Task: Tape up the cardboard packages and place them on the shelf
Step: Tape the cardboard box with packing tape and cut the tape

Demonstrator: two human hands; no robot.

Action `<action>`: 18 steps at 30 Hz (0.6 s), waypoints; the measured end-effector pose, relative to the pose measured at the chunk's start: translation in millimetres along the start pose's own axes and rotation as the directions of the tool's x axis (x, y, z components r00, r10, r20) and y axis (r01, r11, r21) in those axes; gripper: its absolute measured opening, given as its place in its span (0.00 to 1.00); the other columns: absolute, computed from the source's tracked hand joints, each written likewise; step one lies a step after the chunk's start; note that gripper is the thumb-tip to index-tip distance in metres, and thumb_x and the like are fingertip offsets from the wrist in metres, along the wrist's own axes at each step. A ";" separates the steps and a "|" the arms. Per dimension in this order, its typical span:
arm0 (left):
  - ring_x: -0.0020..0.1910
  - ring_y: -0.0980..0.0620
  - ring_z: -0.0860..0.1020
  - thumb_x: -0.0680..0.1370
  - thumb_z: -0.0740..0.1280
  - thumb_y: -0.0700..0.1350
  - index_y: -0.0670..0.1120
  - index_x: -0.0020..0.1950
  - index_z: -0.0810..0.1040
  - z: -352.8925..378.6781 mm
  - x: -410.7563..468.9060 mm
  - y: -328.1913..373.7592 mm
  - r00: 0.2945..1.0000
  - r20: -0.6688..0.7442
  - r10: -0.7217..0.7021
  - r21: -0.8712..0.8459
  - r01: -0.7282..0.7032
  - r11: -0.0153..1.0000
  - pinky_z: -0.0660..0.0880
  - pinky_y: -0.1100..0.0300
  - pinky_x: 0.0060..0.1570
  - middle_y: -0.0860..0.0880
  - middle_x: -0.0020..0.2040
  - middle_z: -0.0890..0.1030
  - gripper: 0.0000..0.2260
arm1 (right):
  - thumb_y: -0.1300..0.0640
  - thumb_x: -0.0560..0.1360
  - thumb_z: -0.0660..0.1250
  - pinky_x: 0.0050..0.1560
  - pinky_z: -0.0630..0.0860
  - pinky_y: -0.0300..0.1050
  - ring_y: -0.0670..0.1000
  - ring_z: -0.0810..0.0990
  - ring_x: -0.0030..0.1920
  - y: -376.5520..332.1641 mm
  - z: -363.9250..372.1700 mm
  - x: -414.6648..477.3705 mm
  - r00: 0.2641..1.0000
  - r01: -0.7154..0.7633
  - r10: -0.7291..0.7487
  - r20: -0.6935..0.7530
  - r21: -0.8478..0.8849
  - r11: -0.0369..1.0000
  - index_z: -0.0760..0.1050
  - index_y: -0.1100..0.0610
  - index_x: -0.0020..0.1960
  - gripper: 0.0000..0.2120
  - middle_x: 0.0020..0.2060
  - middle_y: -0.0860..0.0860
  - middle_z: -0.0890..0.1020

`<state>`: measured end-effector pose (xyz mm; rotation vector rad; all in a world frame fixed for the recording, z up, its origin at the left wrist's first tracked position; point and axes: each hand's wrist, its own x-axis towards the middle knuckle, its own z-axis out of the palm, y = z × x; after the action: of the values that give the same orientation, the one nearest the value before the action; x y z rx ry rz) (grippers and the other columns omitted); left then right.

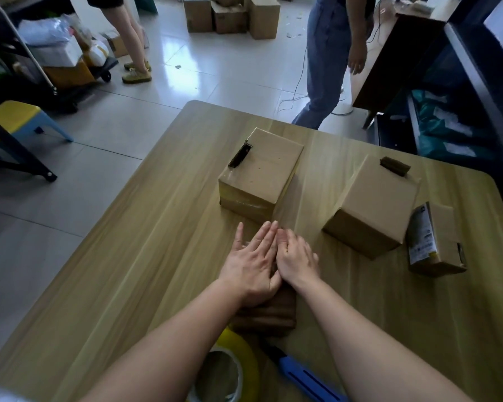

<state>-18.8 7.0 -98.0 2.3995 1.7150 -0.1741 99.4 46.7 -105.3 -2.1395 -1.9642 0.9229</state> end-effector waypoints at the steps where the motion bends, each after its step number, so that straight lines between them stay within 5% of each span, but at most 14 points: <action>1: 0.75 0.53 0.31 0.71 0.30 0.60 0.46 0.76 0.33 -0.8 0.6 0.0 1.000 0.006 0.005 -0.004 -0.005 1.000 0.34 0.38 0.71 0.49 0.77 0.33 0.36 | 0.41 0.83 0.43 0.71 0.58 0.55 0.56 0.63 0.74 0.6 -0.5 0.9 1.000 0.002 -0.002 0.009 -0.002 1.000 0.60 0.51 0.77 0.27 0.73 0.56 0.68; 4: 0.76 0.53 0.33 0.70 0.29 0.61 0.47 0.75 0.33 -7.5 0.1 1.4 1.000 0.022 -0.007 -0.023 0.008 1.000 0.33 0.37 0.71 0.49 0.78 0.35 0.36 | 0.40 0.83 0.42 0.73 0.55 0.56 0.56 0.62 0.75 1.0 -3.4 3.2 0.998 0.002 -0.006 0.058 0.074 0.997 0.58 0.51 0.78 0.28 0.75 0.55 0.66; 9: 0.76 0.50 0.34 0.70 0.31 0.60 0.47 0.77 0.35 -14.5 16.1 15.0 1.000 -0.003 0.031 -0.017 -0.031 0.999 0.32 0.37 0.70 0.47 0.79 0.38 0.37 | 0.34 0.79 0.40 0.76 0.55 0.53 0.55 0.61 0.76 -2.4 -14.7 2.1 0.981 -0.143 0.040 0.189 0.575 0.805 0.60 0.49 0.78 0.33 0.75 0.53 0.66; 18: 0.75 0.50 0.31 0.73 0.33 0.61 0.46 0.78 0.36 -2.5 20.3 14.7 0.997 0.024 0.068 0.000 -0.068 0.998 0.34 0.40 0.72 0.46 0.78 0.35 0.36 | 0.35 0.80 0.40 0.73 0.58 0.49 0.55 0.64 0.75 -4.8 -14.5 -0.4 0.981 -0.139 0.031 0.192 0.581 0.802 0.64 0.51 0.76 0.34 0.74 0.54 0.68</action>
<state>1.7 21.6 -98.5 2.4420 1.6204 -0.1929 102.2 51.8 -91.1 -1.8253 -1.3657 1.5412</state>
